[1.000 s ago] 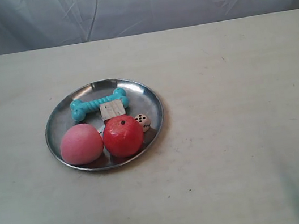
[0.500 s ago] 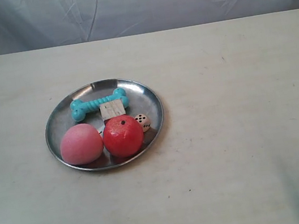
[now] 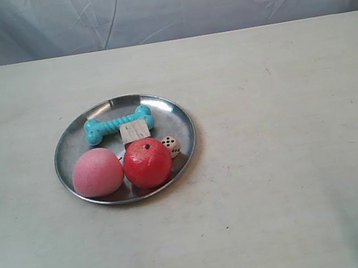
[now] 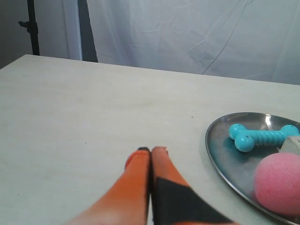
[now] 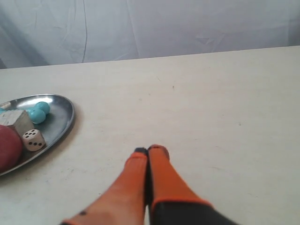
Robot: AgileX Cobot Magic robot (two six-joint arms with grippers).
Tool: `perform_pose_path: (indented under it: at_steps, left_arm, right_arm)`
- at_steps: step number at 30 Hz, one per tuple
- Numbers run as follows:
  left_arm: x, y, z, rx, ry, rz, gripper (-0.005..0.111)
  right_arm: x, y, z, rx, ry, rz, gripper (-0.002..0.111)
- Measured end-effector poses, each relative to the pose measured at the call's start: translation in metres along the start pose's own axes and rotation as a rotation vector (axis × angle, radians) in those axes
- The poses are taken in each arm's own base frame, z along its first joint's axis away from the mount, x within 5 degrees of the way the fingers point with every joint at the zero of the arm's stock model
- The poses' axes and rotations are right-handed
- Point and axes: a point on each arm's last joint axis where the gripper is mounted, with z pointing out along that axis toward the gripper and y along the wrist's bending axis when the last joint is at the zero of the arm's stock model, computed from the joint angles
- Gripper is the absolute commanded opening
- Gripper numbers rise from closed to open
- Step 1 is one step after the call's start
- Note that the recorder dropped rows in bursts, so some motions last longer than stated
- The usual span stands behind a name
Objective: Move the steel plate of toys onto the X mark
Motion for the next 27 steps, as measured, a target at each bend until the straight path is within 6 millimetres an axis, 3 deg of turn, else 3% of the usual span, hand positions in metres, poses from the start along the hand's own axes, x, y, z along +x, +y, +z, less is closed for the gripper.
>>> perform_pose_path:
  at_steps: [27]
  left_arm:
    - [-0.0025, 0.0002, 0.0, -0.003, -0.028, 0.0, 0.0]
  right_arm:
    - [0.0, 0.0, 0.0, 0.0, 0.0, 0.0, 0.0]
